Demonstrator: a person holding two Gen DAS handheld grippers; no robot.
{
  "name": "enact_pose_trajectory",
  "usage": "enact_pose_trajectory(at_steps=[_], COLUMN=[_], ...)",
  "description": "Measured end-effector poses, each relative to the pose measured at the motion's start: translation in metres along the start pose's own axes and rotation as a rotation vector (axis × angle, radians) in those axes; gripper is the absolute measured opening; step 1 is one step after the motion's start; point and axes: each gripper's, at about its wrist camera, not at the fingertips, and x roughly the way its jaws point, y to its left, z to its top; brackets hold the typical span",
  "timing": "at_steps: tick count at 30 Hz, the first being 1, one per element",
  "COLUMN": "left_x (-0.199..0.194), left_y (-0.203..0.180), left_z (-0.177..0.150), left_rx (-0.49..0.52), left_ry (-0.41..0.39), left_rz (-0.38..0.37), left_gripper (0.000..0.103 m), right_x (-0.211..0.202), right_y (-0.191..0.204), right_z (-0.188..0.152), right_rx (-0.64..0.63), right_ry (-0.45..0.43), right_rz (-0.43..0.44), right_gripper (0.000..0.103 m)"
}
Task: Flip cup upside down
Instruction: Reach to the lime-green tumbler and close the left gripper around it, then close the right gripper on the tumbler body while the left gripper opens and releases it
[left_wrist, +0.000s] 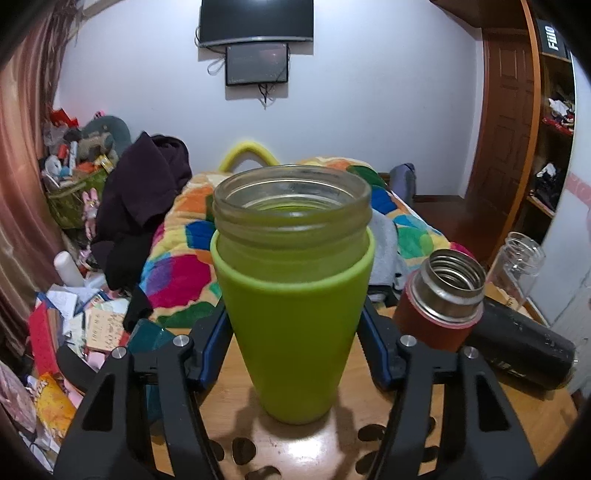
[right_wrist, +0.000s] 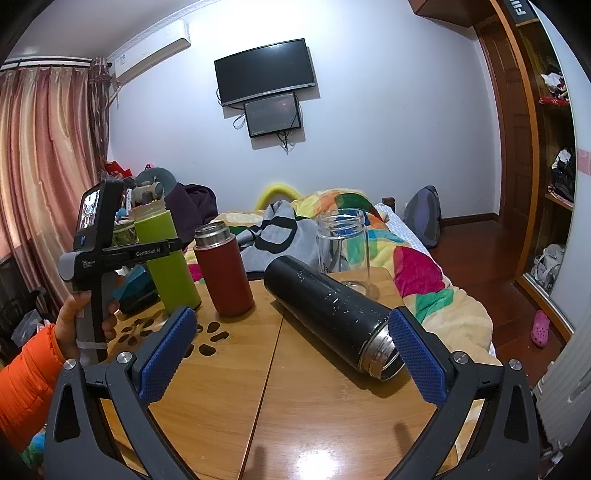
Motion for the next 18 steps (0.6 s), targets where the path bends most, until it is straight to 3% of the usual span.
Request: enact_pose_trajectory(at_steps=[4, 10, 18], left_x=[-0.013, -0.052, -0.107], left_y=[-0.002, -0.029, -0.078], left_z=[-0.002, -0.022, -0.051], left_rx=[0.024, 0.138, 0.260], left_ry=[0.030, 0.048, 0.076], left_rz=[-0.031, -0.093, -0.276], left_gripper=[0.062, 0.062, 0.062], right_x=[0.001, 0.001, -0.004], right_y=[0.003, 0.012, 0.021], right_z=[-0.001, -0.005, -0.024], right_rx=[-0.016, -0.047, -0.091], right_ry=[-0.009, -0.017, -0.010], right_rz=[0.000, 0.013, 0.065], right_gripper=[0.103, 0.103, 0.103])
